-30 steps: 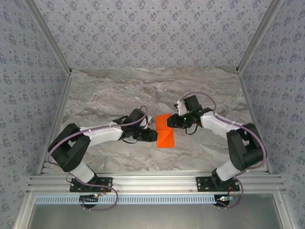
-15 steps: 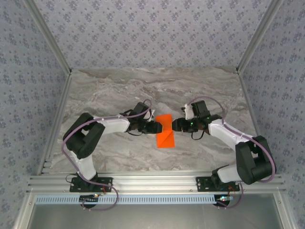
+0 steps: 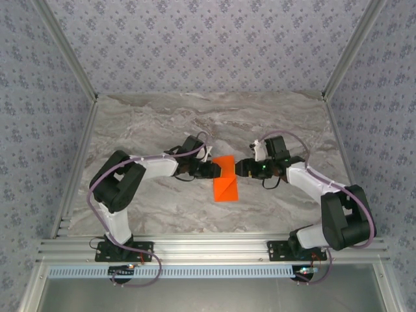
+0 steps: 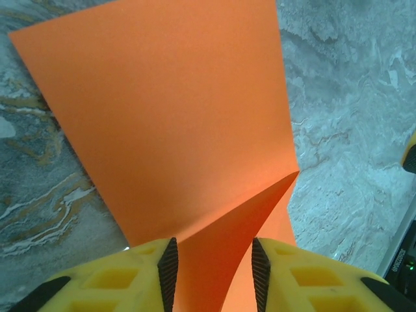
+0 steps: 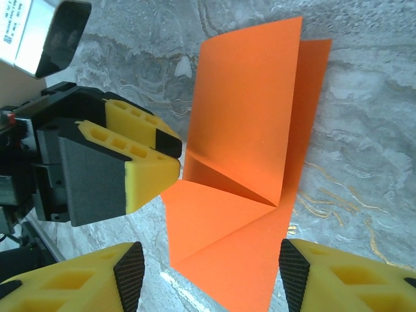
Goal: Fold a paper plane with a square sheet of paper (fold left side to right side)
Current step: Turn over the paper at the center of the table.
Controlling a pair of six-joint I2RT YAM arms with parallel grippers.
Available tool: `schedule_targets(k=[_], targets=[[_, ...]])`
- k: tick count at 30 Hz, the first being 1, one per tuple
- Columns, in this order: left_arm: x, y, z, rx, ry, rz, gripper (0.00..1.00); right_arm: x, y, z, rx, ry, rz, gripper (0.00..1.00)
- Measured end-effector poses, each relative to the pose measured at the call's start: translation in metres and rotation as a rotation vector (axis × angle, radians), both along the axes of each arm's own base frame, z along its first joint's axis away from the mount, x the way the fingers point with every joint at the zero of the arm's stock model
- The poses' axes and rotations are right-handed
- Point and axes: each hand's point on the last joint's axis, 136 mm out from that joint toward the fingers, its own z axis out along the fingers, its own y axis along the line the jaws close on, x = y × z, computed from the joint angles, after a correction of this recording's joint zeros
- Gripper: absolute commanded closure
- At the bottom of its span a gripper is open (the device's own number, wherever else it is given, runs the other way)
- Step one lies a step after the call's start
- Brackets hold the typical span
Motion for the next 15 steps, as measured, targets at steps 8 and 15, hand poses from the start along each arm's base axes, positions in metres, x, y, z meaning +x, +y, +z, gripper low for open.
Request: schedule_targets(k=[8, 15], targets=[[-0.011, 0.002, -0.012, -0.007, -0.002, -0.012, 0.64, 0.000, 0.003, -0.001, 0.016, -0.013, 0.016, 0.38], [-0.022, -0.008, -0.011, -0.020, -0.012, -0.041, 0.76, -0.011, 0.001, -0.015, 0.008, 0.019, 0.020, 0.38]])
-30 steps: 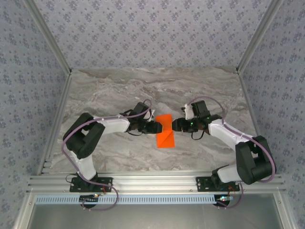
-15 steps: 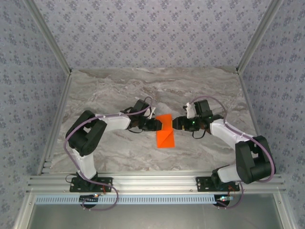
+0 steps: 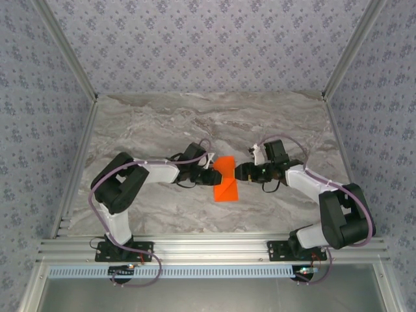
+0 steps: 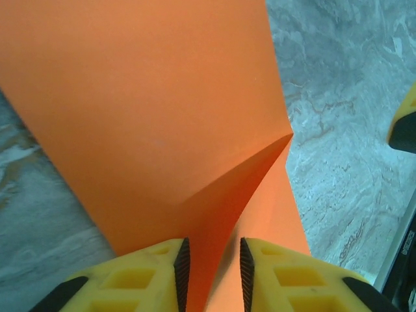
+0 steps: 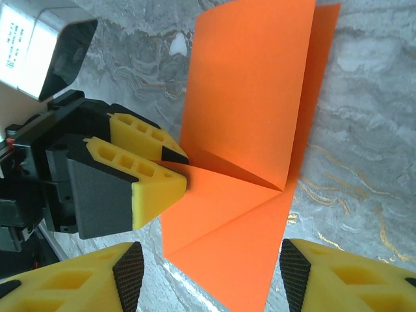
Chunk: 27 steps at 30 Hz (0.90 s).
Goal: Fold a paper plane with a square sheet of paper (fold left side to right side)
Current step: Turn over the paper at the center of the table.
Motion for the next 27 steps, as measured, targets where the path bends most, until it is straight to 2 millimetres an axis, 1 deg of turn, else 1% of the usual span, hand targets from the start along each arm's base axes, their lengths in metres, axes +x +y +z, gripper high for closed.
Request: schedule_targets(k=[4, 8, 15, 18, 21, 23, 27], targets=[[-0.002, 0.001, -0.001, 0.004, -0.007, 0.000, 0.85, 0.000, 0.001, 0.000, 0.011, 0.003, -0.005, 0.35], [-0.003, 0.007, 0.001, 0.014, -0.021, 0.015, 0.89, 0.003, 0.007, 0.001, 0.052, 0.005, -0.008, 0.35], [-0.002, 0.011, 0.012, 0.007, -0.057, 0.032, 0.90, 0.006, 0.019, -0.011, 0.110, 0.065, -0.007, 0.35], [-0.002, 0.012, 0.013, 0.010, -0.060, 0.035, 0.90, 0.006, 0.025, -0.011, 0.126, 0.069, 0.001, 0.36], [-0.002, 0.014, 0.011, 0.016, -0.062, 0.039, 0.90, 0.004, 0.029, -0.018, 0.127, 0.091, 0.009, 0.37], [-0.002, 0.014, 0.011, 0.018, -0.063, 0.039, 0.90, 0.003, 0.031, -0.026, 0.122, 0.117, 0.006, 0.38], [-0.002, 0.014, 0.011, 0.018, -0.064, 0.040, 0.89, 0.000, 0.035, -0.039, 0.114, 0.168, 0.003, 0.45]])
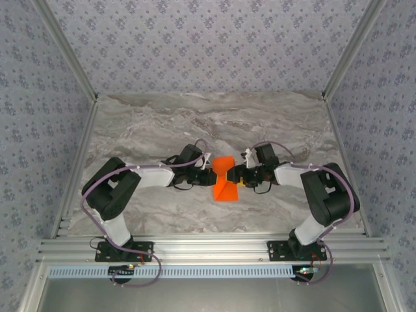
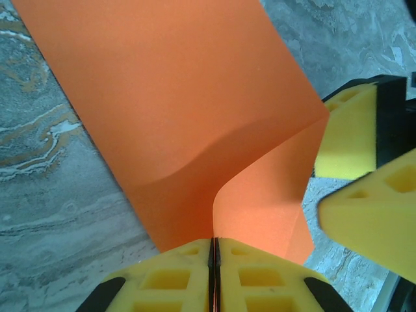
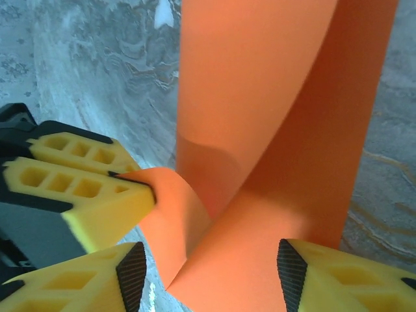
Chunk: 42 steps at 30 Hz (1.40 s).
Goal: Fold a paper plane with a square sheet of paper (fold left side to right side)
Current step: Turn over the paper at the center of the table.
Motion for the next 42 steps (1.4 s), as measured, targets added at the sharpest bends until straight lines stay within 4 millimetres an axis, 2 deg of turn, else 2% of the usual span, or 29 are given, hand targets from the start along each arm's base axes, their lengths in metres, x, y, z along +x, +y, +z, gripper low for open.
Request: schedule_targets(k=[2, 5, 7, 9, 12, 15, 17, 20, 25, 28, 30, 36, 42], targets=[[0.000, 0.000, 0.000, 0.000, -0.001, 0.000, 0.89, 0.000, 0.005, -0.001, 0.001, 0.006, 0.008, 0.51], [0.001, 0.001, 0.000, 0.003, -0.004, 0.004, 0.84, 0.003, 0.012, 0.003, 0.010, -0.001, 0.024, 0.67], [0.001, 0.002, 0.001, 0.007, -0.011, 0.009, 0.74, 0.005, 0.016, 0.006, 0.021, -0.011, 0.031, 0.81], [0.001, 0.005, 0.004, 0.007, -0.024, 0.016, 0.60, 0.007, 0.017, 0.008, 0.027, -0.011, 0.030, 0.88], [-0.001, 0.015, 0.016, -0.009, -0.045, 0.043, 0.44, 0.009, 0.017, 0.010, 0.033, -0.014, 0.032, 0.92], [0.001, 0.027, 0.037, -0.052, -0.081, 0.090, 0.29, 0.012, 0.012, 0.020, 0.053, -0.023, 0.025, 0.92], [0.004, 0.036, 0.055, -0.091, -0.110, 0.133, 0.21, 0.016, 0.008, 0.037, 0.082, -0.055, 0.016, 0.92], [0.006, 0.049, 0.093, -0.175, -0.173, 0.187, 0.11, 0.026, 0.002, 0.082, 0.153, -0.155, 0.007, 0.92], [-0.001, 0.052, 0.170, -0.375, -0.289, 0.205, 0.06, 0.030, 0.004, 0.173, 0.285, -0.345, 0.032, 0.91], [-0.008, 0.050, 0.206, -0.492, -0.329, 0.187, 0.06, 0.021, 0.009, 0.216, 0.355, -0.412, 0.060, 0.90], [-0.012, 0.048, 0.222, -0.549, -0.342, 0.170, 0.06, 0.015, 0.014, 0.236, 0.388, -0.439, 0.080, 0.90], [-0.029, 0.035, 0.240, -0.628, -0.339, 0.100, 0.12, -0.010, 0.040, 0.278, 0.475, -0.470, 0.167, 0.89], [-0.039, 0.025, 0.253, -0.692, -0.338, 0.056, 0.35, -0.025, 0.052, 0.298, 0.515, -0.484, 0.213, 0.88]])
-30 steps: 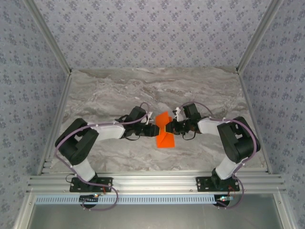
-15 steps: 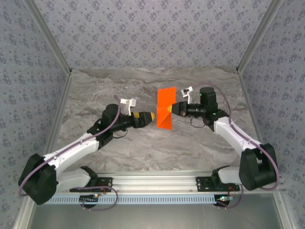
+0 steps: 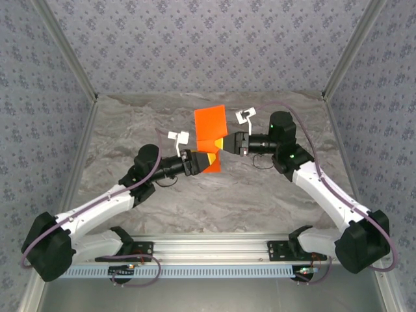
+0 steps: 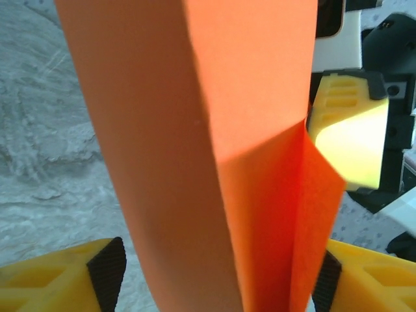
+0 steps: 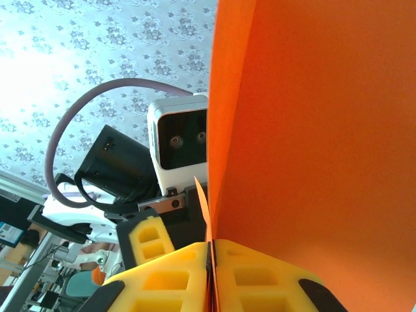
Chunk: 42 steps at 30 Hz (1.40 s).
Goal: Fold a paper plane with a square sheet of paper (fold left side to right side)
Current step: Turn over the paper at the center of the table.
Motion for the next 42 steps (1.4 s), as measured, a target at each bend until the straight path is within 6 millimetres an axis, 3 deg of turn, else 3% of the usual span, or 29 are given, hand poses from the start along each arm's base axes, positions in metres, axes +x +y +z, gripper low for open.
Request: schedule_targets(k=[4, 11, 16, 22, 27, 30, 33, 37, 42], targets=[[-0.002, 0.000, 0.015, -0.053, -0.029, -0.005, 0.54, 0.000, 0.000, 0.001, 0.004, 0.008, -0.002, 0.88], [-0.009, 0.001, 0.030, -0.091, -0.064, -0.016, 0.78, 0.000, 0.000, 0.002, 0.007, 0.013, -0.003, 0.83], [-0.014, 0.001, 0.033, -0.094, -0.075, -0.024, 0.91, 0.000, -0.001, 0.001, 0.001, 0.015, -0.010, 0.64], [-0.013, -0.003, 0.007, 0.036, -0.053, 0.013, 0.95, 0.005, -0.018, -0.008, -0.091, -0.020, -0.114, 0.35], [-0.007, -0.004, -0.015, 0.301, -0.068, 0.124, 0.99, 0.023, -0.063, -0.028, -0.333, -0.084, -0.395, 0.17], [0.005, -0.002, -0.030, 0.514, -0.070, 0.219, 1.00, 0.031, -0.111, -0.051, -0.522, -0.073, -0.603, 0.10], [0.020, 0.005, -0.061, 0.782, -0.049, 0.320, 1.00, 0.034, -0.162, -0.076, -0.692, -0.041, -0.791, 0.02], [0.029, 0.015, -0.110, 1.169, -0.032, 0.401, 1.00, 0.021, -0.212, -0.107, -0.882, -0.003, -0.940, 0.00], [0.039, 0.031, -0.147, 1.523, -0.010, 0.490, 1.00, 0.010, -0.245, -0.114, -0.980, -0.006, -1.049, 0.00]])
